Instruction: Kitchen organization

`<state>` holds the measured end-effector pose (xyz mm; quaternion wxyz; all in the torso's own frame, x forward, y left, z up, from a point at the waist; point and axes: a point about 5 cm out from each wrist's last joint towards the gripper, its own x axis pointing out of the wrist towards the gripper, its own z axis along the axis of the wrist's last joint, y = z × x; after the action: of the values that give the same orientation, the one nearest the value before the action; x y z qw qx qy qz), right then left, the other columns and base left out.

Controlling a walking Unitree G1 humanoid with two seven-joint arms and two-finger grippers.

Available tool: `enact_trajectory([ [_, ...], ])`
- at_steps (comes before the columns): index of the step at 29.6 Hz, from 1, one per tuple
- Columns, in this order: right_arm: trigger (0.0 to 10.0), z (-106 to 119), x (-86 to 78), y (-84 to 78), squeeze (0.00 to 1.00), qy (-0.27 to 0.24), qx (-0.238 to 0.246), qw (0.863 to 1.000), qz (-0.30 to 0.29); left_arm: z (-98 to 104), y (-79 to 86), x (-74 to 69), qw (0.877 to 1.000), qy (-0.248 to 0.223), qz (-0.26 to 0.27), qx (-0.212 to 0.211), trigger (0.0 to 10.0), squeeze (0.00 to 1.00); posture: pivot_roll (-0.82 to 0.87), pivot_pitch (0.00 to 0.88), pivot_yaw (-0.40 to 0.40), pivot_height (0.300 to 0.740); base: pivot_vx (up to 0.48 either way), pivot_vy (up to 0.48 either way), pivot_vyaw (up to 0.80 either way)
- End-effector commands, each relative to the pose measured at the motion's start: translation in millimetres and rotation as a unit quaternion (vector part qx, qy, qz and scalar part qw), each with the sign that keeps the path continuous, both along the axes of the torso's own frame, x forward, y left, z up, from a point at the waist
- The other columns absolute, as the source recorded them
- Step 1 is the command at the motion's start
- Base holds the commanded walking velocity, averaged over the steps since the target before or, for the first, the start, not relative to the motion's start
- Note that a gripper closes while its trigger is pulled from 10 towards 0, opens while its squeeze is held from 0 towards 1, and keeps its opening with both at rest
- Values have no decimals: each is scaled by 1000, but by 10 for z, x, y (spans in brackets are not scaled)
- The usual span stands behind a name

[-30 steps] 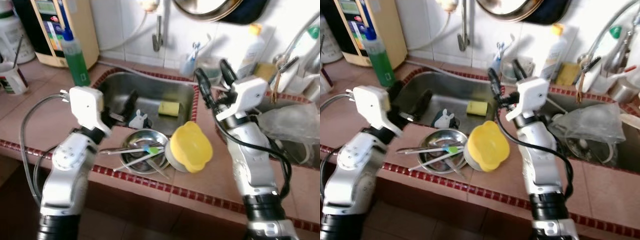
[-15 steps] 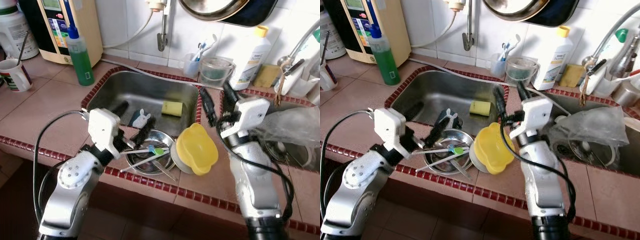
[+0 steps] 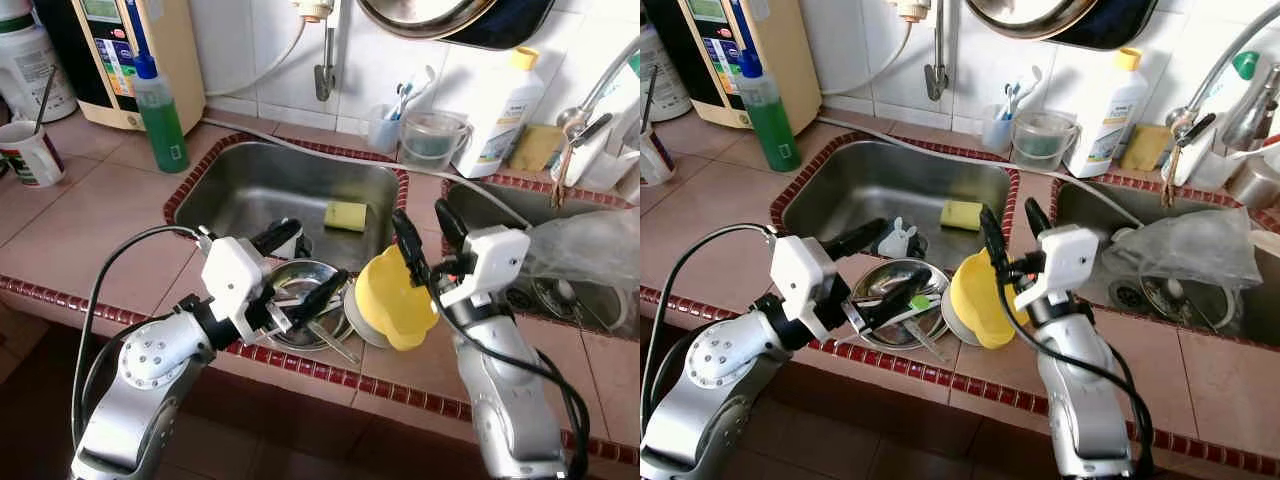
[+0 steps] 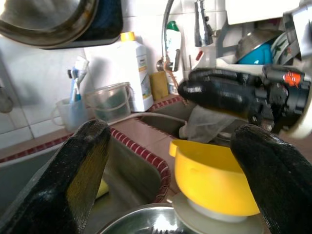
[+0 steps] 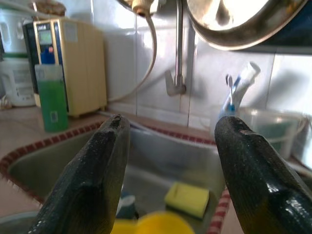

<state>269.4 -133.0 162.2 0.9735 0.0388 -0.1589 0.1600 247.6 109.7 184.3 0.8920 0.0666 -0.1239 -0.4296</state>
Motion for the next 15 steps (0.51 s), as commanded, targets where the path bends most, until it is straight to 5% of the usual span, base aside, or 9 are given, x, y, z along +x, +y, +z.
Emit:
enact_trajectory([
  [1, 10000, 64, -23, -20, 0, -11, -7, 1000, -7, -33, -4, -3, 1000, 3, -2, 6, 10000, 0, 25, 77, -12, 740, 0, 0, 0],
  [9, 10000, 97, -39, -27, 0, -9, -3, 1000, -13, -19, -5, -15, 1000, 3, -7, 3, 10000, 0, 28, 73, -16, 740, 0, 0, 0],
  [15, 10000, 108, -32, -13, 0, -9, -6, 1000, -6, -15, 9, -22, 1000, 5, -3, -1, 10000, 0, 37, 68, -22, 740, 0, -442, 0],
])
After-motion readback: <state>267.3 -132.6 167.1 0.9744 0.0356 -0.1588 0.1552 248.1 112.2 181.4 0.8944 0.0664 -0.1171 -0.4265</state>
